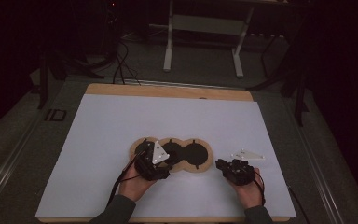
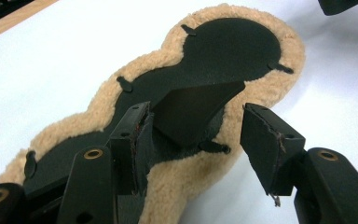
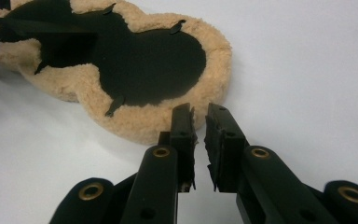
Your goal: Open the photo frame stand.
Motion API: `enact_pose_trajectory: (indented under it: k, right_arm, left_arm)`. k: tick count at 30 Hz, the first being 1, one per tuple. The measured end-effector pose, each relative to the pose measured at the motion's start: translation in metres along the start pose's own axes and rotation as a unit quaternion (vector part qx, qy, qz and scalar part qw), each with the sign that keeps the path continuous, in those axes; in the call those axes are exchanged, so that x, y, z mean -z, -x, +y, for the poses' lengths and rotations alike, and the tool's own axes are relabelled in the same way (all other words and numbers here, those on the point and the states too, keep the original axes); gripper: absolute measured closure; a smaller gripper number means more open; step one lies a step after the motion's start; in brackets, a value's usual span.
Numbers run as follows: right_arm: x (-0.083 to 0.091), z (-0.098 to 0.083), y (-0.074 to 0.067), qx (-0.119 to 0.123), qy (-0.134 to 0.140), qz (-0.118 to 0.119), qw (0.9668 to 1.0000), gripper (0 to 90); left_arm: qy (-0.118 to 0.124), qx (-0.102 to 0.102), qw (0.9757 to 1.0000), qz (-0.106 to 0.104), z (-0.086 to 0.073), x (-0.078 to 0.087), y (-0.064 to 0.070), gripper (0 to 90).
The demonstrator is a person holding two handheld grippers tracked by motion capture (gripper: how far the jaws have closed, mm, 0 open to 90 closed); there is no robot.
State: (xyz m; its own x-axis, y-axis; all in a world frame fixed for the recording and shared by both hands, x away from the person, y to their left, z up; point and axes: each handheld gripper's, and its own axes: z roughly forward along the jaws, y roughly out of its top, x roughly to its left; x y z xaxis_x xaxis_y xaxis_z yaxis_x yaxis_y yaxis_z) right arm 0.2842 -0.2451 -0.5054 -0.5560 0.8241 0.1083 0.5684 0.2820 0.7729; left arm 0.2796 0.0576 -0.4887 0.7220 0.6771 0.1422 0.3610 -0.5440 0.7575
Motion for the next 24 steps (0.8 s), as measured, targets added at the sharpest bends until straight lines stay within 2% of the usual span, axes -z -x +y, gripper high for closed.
enact_pose_trajectory:
  k: [8, 12, 15, 19, 24]
  right_arm:
    - [0.0, 0.0, 0.0, -0.001, 0.0, 0.0, 1.0, 80.6]
    - [0.0, 0.0, 0.001, -0.001, 0.001, 0.001, 1.0, 80.6]
    - [0.0, 0.0, 0.001, -0.001, 0.001, 0.001, 1.0, 80.6]
    - [0.0, 0.0, 0.002, -0.002, 0.001, 0.001, 1.0, 80.6]
    - [0.001, 0.0, 0.001, -0.002, 0.002, 0.002, 1.0, 80.2]
  left_arm:
    - [-0.025, -0.037, 0.999, 0.006, 0.011, -0.016, 0.008, 47.5]
    - [-0.034, -0.037, 0.9987, -0.001, 0.014, -0.024, 0.009, 50.6]
    - [-0.037, -0.035, 0.9987, -0.001, 0.016, -0.028, 0.008, 52.9]
    - [-0.043, -0.045, 0.9981, 0.002, 0.019, -0.031, 0.009, 55.0]
    - [-0.047, -0.048, 0.9977, 0.004, 0.02, -0.034, 0.009, 56.1]
